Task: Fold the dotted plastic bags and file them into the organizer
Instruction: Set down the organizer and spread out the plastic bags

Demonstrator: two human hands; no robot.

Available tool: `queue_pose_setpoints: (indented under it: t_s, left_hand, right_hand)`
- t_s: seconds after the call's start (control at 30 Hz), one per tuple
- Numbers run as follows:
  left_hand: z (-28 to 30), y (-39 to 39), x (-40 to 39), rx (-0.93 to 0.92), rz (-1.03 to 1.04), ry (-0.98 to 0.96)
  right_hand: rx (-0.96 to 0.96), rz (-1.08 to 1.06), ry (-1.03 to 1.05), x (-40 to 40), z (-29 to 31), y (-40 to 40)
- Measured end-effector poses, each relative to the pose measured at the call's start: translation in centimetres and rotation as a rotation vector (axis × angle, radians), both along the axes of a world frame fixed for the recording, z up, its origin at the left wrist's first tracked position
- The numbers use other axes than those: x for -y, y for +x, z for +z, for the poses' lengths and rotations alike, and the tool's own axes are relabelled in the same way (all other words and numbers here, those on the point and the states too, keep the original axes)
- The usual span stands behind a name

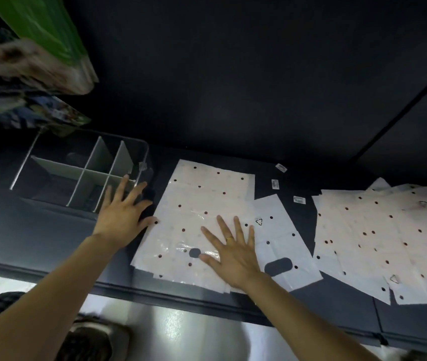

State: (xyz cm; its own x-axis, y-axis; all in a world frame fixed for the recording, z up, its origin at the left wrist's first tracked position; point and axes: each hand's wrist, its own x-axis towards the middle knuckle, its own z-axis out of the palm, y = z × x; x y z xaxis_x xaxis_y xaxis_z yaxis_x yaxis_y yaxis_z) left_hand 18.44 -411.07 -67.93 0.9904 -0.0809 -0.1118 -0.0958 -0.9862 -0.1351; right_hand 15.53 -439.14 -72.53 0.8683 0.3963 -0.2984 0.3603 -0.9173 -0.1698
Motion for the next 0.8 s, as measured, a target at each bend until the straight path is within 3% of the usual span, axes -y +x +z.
queue_pose_setpoints:
  t_s: [0.13,0.2,0.27,0.37,0.53,0.63,0.73,0.8]
  left_hand:
    - [0.1,-0.8,3.6,0.117,-0.03,-0.095]
    - [-0.5,-1.5,6.4,0.058,-0.091,-0.233]
    - [-1.7,-2.9,9.4,-0.108,-0.118,-0.343]
    - [-3.7,-5.6,13.3,-0.279,-0.165,-0.215]
    - [-4.5,-7.1,13.9,-0.331,-0.038,-0.176]
    - [-4.5,-6.8,12.3,-0.324,-0.005,-0.193]
    - [-3.5,-6.8,12.7,-0.281,0.002,-0.242]
    - [-2.4,-7.0,13.8,-0.237,-0.031,-0.294]
  right_hand:
    - [0.108,-0.145,0.175,1.4,1.2,0.0]
    - [0.16,-0.216,0.128,4.4,1.3,-0.6]
    - [0.072,-0.263,0.003,7.4,1.2,-1.4]
    - [-0.02,-0.306,-0.073,9.7,1.1,-1.7]
    - [-0.086,-0.44,0.069,10.0,2.1,1.0]
    - [0.107,-0.517,0.36,13.3,3.2,1.5]
    - [0.345,-0.655,0.379,19.9,3.4,0.3]
    - [0.368,-0.859,0.377,24.6,3.0,-0.8]
